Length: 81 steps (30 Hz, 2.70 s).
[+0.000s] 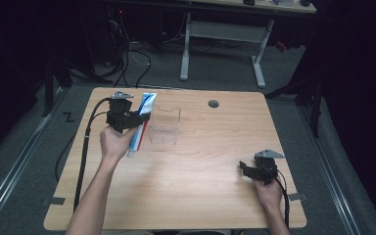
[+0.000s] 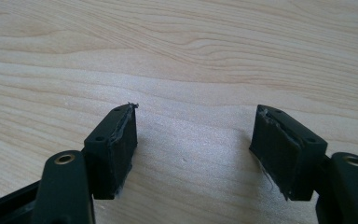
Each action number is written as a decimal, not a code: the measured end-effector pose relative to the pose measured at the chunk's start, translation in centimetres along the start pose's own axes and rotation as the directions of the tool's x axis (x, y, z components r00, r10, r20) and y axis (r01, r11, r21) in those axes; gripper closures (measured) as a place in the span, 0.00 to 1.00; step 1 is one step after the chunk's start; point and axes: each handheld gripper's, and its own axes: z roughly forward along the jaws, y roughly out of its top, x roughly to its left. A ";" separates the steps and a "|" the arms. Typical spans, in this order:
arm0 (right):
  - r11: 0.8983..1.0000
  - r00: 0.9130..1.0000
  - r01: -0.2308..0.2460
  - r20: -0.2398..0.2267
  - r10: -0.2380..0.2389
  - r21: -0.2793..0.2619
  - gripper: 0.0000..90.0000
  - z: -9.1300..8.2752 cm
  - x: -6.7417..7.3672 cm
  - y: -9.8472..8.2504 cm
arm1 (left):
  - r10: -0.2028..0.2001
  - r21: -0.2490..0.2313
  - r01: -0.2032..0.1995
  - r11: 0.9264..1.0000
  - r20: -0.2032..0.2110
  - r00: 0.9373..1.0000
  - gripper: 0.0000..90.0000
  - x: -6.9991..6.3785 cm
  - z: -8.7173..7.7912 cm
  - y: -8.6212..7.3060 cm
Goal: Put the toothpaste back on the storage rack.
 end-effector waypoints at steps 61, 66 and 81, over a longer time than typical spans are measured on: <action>1.000 1.000 0.003 -0.003 -0.003 0.000 0.34 0.0 0.0 0.0 | -0.001 -0.134 -0.009 0.991 -0.076 0.997 0.79 -0.9 6.0 4.9; 1.000 1.000 0.004 -0.004 -0.004 0.000 0.35 0.0 0.0 0.0 | 0.005 -0.129 -0.015 0.992 -0.080 0.997 0.79 -1.2 7.0 5.2; 1.000 1.000 0.011 -0.009 -0.011 -0.001 0.35 0.0 0.0 0.0 | 0.009 -0.146 -0.024 0.989 -0.097 0.995 0.78 -1.3 9.3 5.5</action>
